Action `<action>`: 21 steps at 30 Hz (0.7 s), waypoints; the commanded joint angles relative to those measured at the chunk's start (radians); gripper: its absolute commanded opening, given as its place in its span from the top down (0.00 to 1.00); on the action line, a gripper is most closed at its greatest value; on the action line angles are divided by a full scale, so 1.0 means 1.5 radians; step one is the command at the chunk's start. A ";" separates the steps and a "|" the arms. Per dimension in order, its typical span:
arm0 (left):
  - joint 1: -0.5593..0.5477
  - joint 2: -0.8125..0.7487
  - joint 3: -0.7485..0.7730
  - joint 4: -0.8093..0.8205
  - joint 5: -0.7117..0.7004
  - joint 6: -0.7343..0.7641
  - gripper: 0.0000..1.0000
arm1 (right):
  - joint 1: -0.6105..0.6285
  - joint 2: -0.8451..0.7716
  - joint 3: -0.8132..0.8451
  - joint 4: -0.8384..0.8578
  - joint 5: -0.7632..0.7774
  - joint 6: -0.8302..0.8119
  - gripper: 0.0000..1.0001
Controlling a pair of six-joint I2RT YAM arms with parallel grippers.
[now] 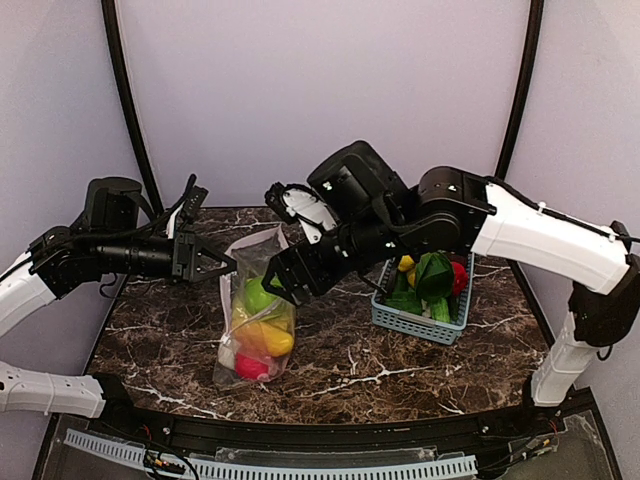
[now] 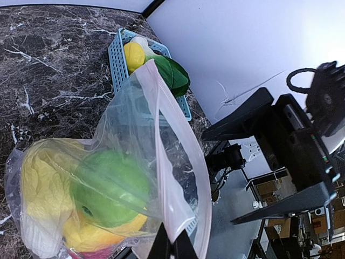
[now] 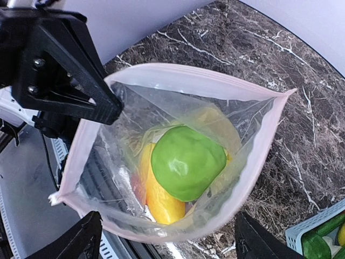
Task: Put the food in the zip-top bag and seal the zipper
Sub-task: Place the fake fruit in the zipper food storage bag, then pick up the fake fruit from the bin.
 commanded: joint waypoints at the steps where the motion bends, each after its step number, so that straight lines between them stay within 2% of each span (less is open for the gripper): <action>1: -0.002 -0.018 0.000 -0.009 -0.020 0.012 0.99 | 0.007 -0.097 -0.035 0.091 -0.019 -0.009 0.12; 6: -0.002 -0.018 -0.005 -0.008 -0.017 0.010 0.99 | 0.007 -0.151 -0.065 0.097 0.016 -0.005 0.09; 12: -0.002 -0.014 -0.001 -0.008 -0.020 0.016 0.99 | -0.014 -0.221 -0.133 0.073 0.119 0.034 0.06; 15: -0.002 -0.011 -0.004 0.002 -0.016 0.011 0.99 | -0.058 -0.263 -0.187 0.066 0.129 0.070 0.06; 21: -0.002 -0.011 -0.013 0.010 -0.013 0.004 0.99 | -0.197 -0.287 -0.283 0.035 0.073 0.102 0.10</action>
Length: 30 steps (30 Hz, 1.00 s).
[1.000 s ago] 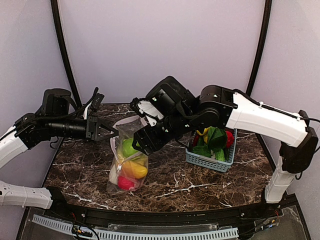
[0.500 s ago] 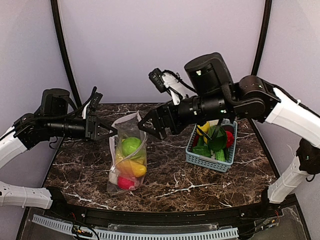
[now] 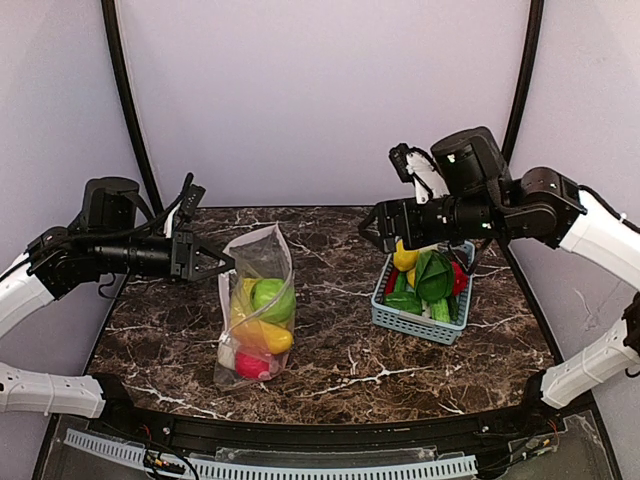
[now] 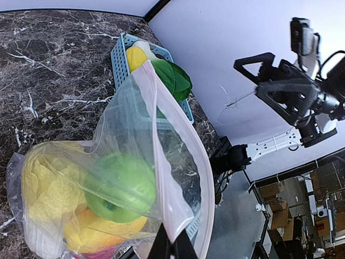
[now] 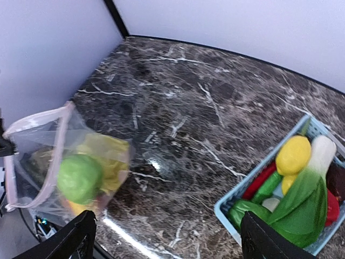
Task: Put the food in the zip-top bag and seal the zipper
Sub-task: Pick up the fake fruit from the bin.
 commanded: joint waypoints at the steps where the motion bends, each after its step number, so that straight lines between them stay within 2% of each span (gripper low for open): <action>1: -0.001 -0.005 -0.013 0.009 0.001 -0.001 0.99 | -0.078 -0.004 -0.060 -0.023 -0.027 0.034 0.11; 7: -0.002 -0.011 -0.008 -0.004 -0.002 0.003 0.99 | -0.159 0.059 -0.097 -0.024 -0.049 0.013 0.17; 17: -0.002 -0.030 -0.014 -0.012 0.000 -0.001 0.99 | -0.294 0.187 -0.064 0.003 -0.075 -0.089 0.28; 21: -0.002 -0.033 -0.013 -0.021 -0.005 0.001 0.99 | -0.345 0.223 -0.056 0.019 -0.115 -0.115 0.34; 30: -0.002 -0.015 -0.013 -0.015 0.000 0.000 0.99 | -0.382 0.294 -0.011 0.040 -0.147 -0.141 0.41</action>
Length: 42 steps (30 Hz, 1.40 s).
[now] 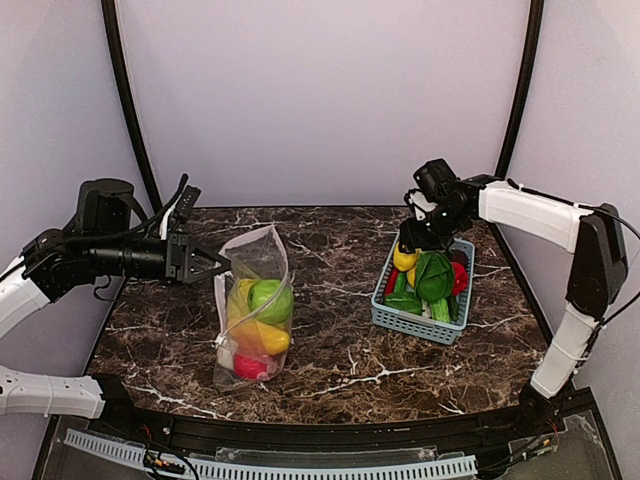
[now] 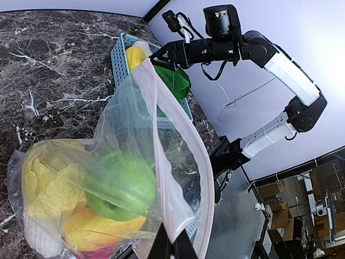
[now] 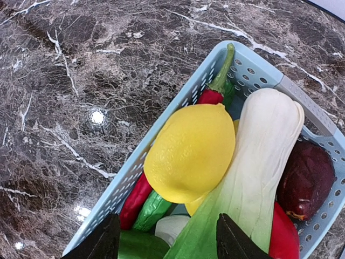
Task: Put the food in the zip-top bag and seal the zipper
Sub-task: Pick up the fake fruit from the bin.
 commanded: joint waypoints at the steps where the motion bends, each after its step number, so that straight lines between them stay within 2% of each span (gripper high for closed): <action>1: -0.002 0.008 -0.007 -0.003 0.003 0.001 0.99 | -0.009 0.029 0.042 0.031 -0.025 -0.022 0.41; 8: -0.002 0.016 0.000 -0.022 -0.008 0.015 0.99 | -0.017 0.095 0.094 0.023 0.020 -0.012 0.42; 33: -0.002 0.009 -0.007 -0.027 -0.019 0.016 0.99 | -0.018 0.170 0.091 0.025 0.069 0.011 0.32; 38: -0.002 0.012 -0.006 -0.025 -0.018 0.016 0.99 | -0.018 0.176 0.086 0.032 0.057 0.014 0.33; 42: -0.002 0.012 -0.005 -0.028 -0.019 0.017 0.99 | -0.018 0.176 0.085 0.036 0.055 0.016 0.37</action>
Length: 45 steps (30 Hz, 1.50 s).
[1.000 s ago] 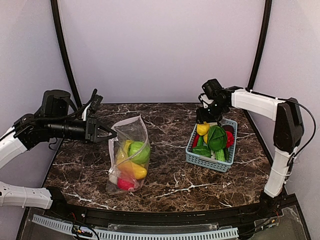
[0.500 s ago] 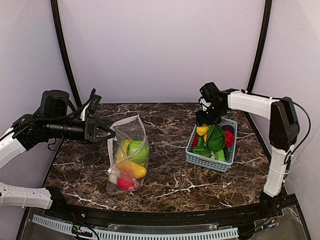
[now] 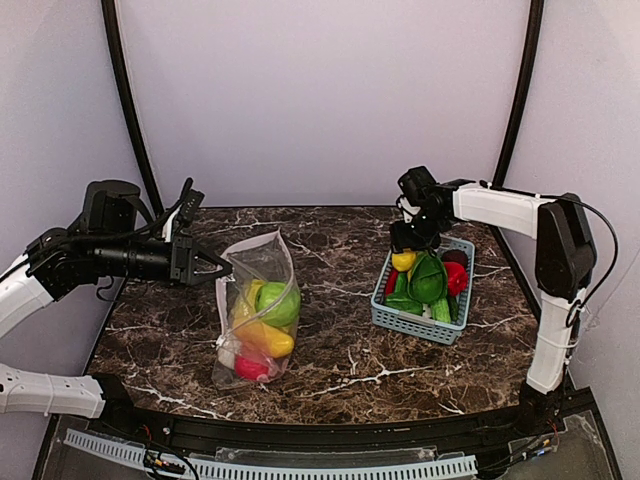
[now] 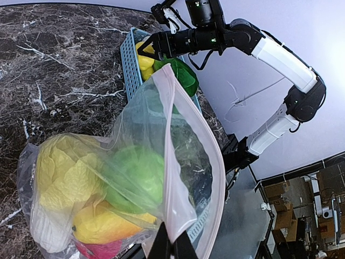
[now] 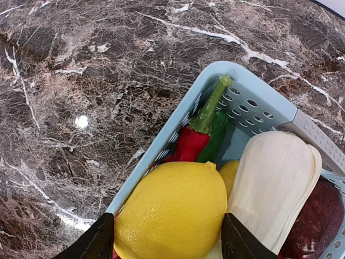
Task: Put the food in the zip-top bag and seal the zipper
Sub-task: Pick up the fake fruit from the bin, then place the fake fruit in the zipper food storage bag.
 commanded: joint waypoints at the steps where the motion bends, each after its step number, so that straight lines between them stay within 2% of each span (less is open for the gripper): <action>1: -0.002 -0.002 -0.006 -0.013 -0.003 0.011 0.99 | -0.003 0.025 -0.002 0.002 0.004 0.009 0.38; 13: -0.002 -0.005 -0.004 -0.013 -0.003 0.011 0.99 | -0.003 -0.054 -0.013 0.018 -0.018 0.006 0.47; 27: -0.002 -0.013 -0.006 -0.011 -0.003 0.012 0.99 | -0.002 -0.213 -0.061 0.002 -0.048 0.007 0.48; 45: -0.002 0.013 -0.020 0.053 0.028 0.003 0.99 | 0.002 -0.463 -0.173 -0.018 -0.186 0.051 0.49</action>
